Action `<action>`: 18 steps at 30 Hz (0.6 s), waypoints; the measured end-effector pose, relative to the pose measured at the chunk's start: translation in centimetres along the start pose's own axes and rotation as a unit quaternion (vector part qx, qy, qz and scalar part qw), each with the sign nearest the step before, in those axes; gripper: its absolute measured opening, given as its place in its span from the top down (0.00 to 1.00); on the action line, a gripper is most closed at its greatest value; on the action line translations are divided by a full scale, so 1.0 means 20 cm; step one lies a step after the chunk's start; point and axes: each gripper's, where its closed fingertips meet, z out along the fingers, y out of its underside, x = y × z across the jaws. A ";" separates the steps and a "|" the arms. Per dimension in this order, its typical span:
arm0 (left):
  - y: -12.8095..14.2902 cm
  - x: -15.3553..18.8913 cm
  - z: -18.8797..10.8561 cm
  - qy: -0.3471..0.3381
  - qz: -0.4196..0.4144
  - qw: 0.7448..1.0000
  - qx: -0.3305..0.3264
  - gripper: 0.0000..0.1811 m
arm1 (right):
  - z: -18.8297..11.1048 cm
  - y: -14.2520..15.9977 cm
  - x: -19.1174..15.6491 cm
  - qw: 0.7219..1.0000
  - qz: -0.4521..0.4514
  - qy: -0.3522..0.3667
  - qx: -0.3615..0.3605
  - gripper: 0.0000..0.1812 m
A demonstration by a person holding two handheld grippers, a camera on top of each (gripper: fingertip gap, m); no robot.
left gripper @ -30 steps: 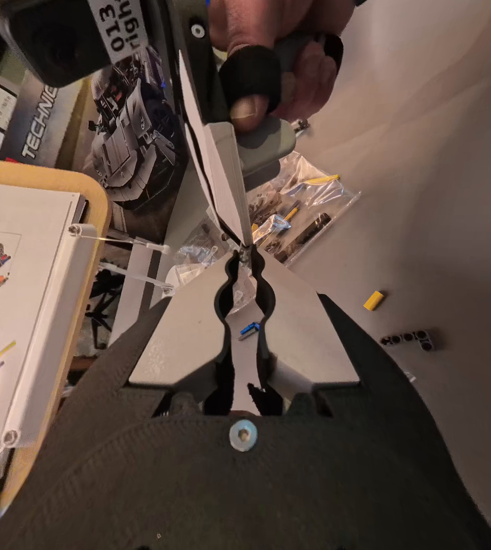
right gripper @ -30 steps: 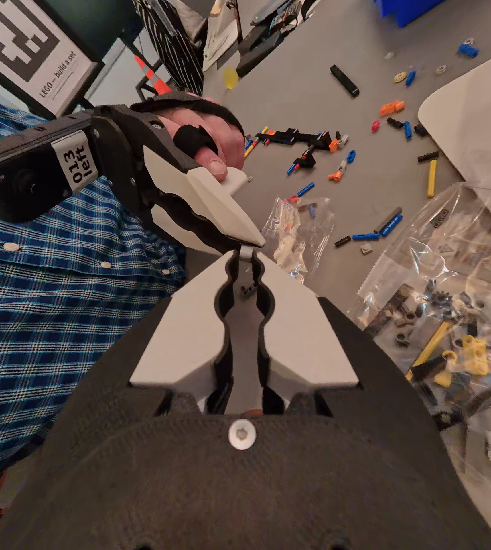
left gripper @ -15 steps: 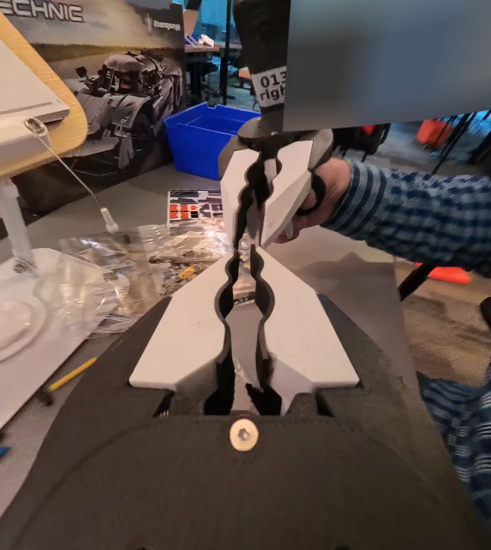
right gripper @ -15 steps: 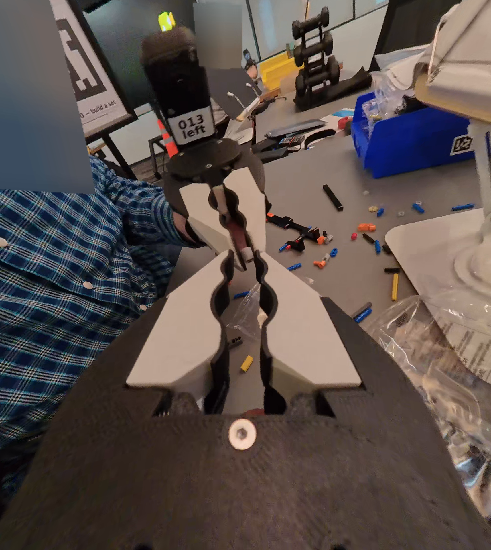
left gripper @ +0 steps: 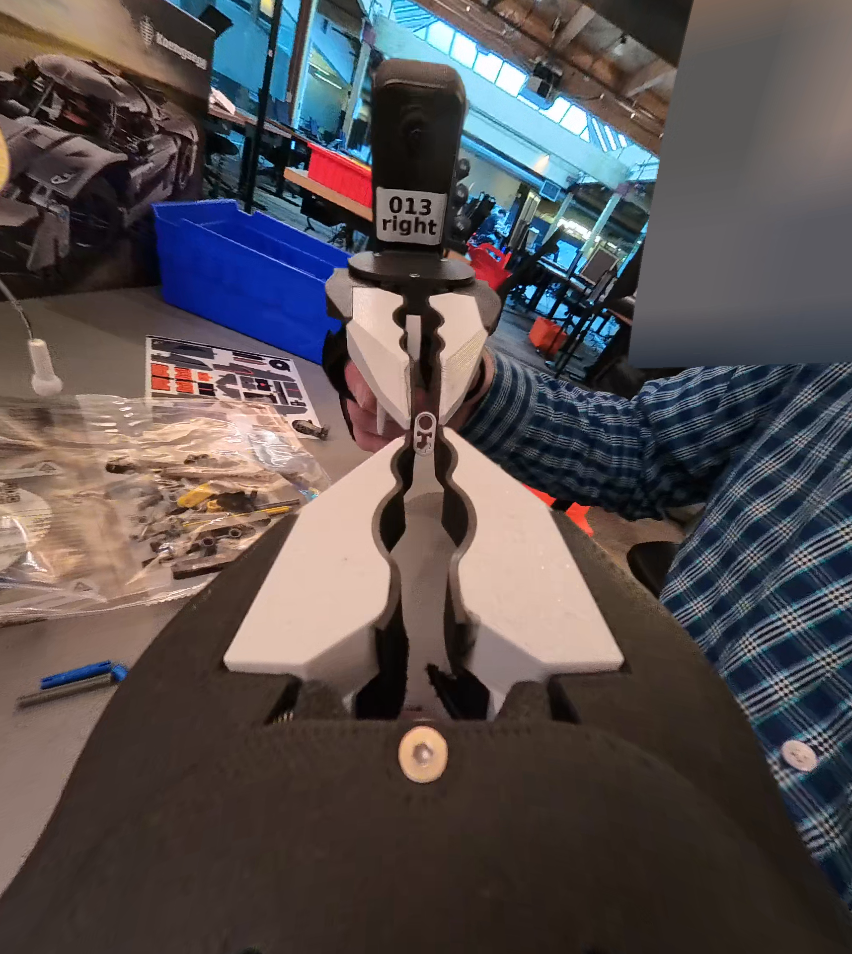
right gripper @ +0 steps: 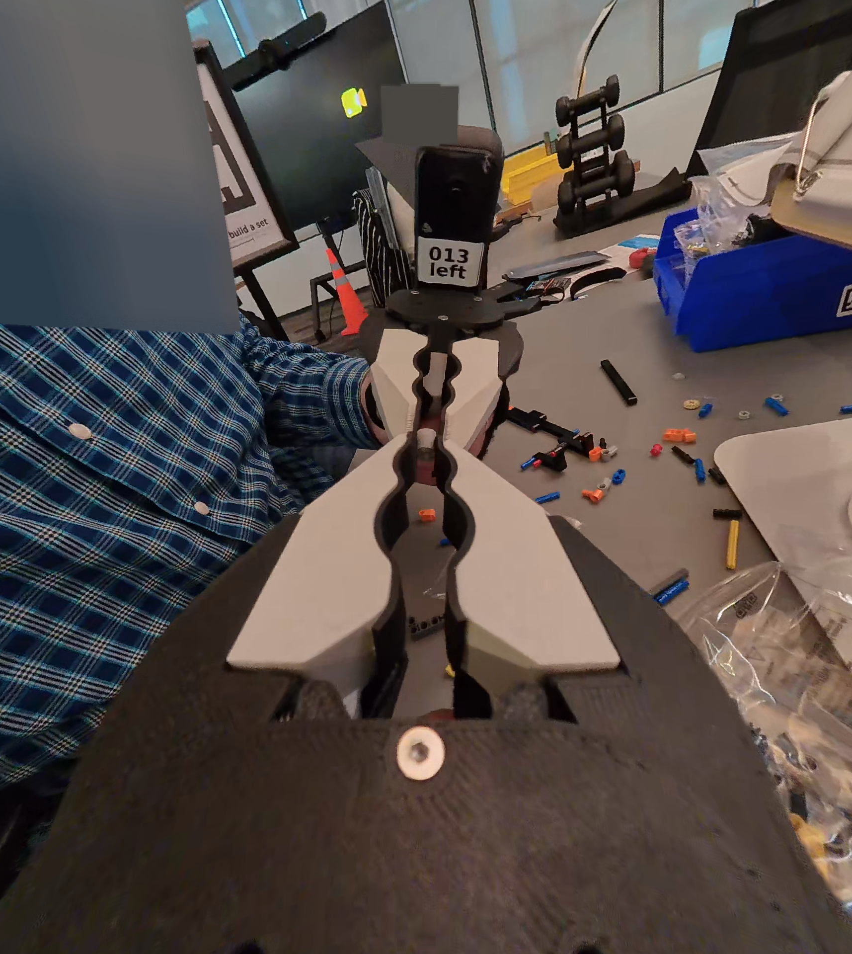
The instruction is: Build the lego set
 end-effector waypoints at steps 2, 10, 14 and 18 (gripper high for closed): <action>-0.01 0.01 0.00 0.015 -0.015 1.000 0.003 0.98 | 0.00 -0.01 -0.01 1.000 -0.019 0.004 -0.001 0.97; 0.01 0.13 -0.02 0.124 -0.102 0.987 -0.004 0.98 | -0.02 -0.01 -0.08 0.965 -0.226 0.036 -0.131 0.88; 0.02 0.17 -0.03 0.163 -0.128 0.978 -0.023 0.98 | 0.03 0.05 -0.12 0.922 -0.315 0.015 -0.222 0.90; 0.05 0.20 -0.03 0.183 -0.137 0.972 -0.054 0.98 | 0.07 0.09 -0.15 0.899 -0.351 -0.011 -0.262 0.92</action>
